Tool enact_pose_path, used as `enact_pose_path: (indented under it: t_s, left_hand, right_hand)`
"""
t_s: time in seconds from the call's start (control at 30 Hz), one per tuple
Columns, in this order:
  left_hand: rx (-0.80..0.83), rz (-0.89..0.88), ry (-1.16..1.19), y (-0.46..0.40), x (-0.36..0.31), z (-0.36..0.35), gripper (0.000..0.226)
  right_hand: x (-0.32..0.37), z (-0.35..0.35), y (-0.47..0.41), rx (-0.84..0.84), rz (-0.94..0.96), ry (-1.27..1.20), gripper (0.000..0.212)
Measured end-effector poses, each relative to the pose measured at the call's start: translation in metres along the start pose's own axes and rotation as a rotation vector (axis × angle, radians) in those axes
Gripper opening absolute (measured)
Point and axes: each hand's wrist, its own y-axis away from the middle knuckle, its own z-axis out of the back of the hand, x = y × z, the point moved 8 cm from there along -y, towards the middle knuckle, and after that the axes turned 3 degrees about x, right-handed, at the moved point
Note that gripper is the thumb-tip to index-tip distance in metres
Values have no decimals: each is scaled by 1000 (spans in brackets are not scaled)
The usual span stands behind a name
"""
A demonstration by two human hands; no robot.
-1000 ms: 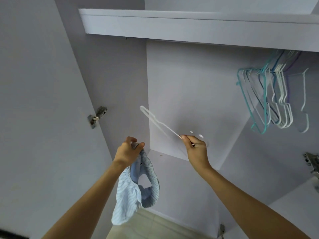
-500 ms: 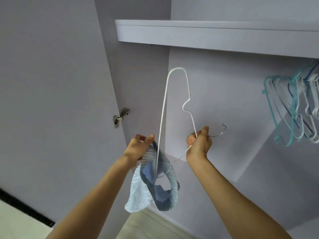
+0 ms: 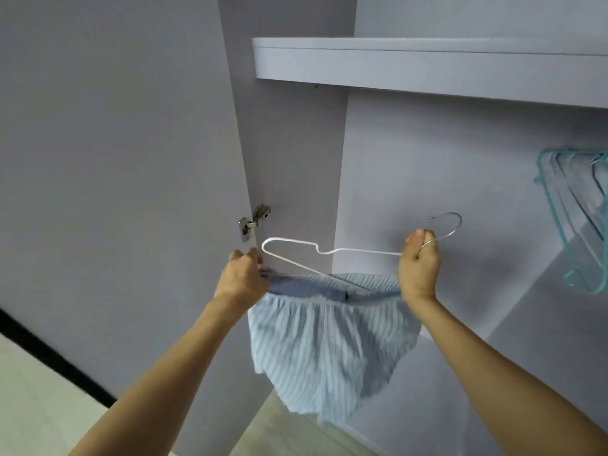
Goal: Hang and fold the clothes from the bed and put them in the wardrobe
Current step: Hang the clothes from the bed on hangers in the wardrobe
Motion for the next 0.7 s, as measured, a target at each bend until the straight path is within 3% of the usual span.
enact_pose_path:
  t_s: [0.1,0.23,0.3,0.37,0.47,0.57,0.7]
  left_hand:
    - [31,144,71,2,15,-8,23]
    - [202,304,836,6,11,-34,17]
    - [240,327,1073,7,4,-37,15]
    - [196,315,1018,3,8,-31,10]
    - [11,221,638,-7,20,-7,14]
    - [-39,222,559,-10,27,6,21]
    - [-123,246,579,-17,34,17,30]
  right_hand:
    - [8,0,-8,19,59,35,42]
    - [7,-1,-8,18,83,61,39]
    - [4,-1,-6,12,93,100,44]
    - [7,0,-5,17,145,157,46]
    - [15,-4,-6,75,232,216,59]
    - [16,-14,-9,143,261,311,63]
    - [39,-29,0,233,382,508,23]
